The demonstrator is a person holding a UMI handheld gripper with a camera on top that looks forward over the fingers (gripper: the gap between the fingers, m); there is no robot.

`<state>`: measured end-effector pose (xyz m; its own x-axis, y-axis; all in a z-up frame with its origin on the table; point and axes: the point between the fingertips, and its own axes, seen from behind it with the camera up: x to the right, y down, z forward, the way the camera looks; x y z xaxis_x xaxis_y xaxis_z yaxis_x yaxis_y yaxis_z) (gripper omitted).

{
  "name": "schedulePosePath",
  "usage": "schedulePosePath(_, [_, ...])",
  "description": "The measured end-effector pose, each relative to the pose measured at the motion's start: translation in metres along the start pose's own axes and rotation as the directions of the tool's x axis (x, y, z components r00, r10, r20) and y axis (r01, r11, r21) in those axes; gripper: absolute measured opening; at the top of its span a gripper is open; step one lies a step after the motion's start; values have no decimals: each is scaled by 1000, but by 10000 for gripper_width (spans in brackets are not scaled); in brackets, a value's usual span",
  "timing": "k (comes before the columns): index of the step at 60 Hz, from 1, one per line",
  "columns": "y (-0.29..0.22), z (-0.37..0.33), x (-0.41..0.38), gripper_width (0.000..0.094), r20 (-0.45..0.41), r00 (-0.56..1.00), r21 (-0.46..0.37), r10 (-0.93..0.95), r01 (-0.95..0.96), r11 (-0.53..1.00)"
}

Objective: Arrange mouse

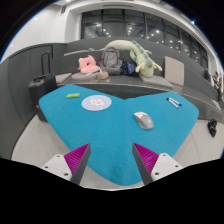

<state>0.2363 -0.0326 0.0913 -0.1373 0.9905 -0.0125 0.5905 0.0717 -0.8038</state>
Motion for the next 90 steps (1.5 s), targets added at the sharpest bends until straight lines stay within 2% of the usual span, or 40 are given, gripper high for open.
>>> schedulePosePath(6, [2, 6, 26, 857, -58, 998, 1, 18, -18, 1000])
schedulePosePath(13, [1, 16, 84, 857, -97, 995, -3, 35, -36, 999])
schedulePosePath(26, [11, 45, 137, 856, -155, 987, -16, 50, -53, 998])
schedulePosePath(60, [-22, 177, 167, 854, -118, 991, 3, 62, -63, 998])
schedulePosePath(90, [-62, 274, 203, 857, -150, 985, -2, 85, -86, 996])
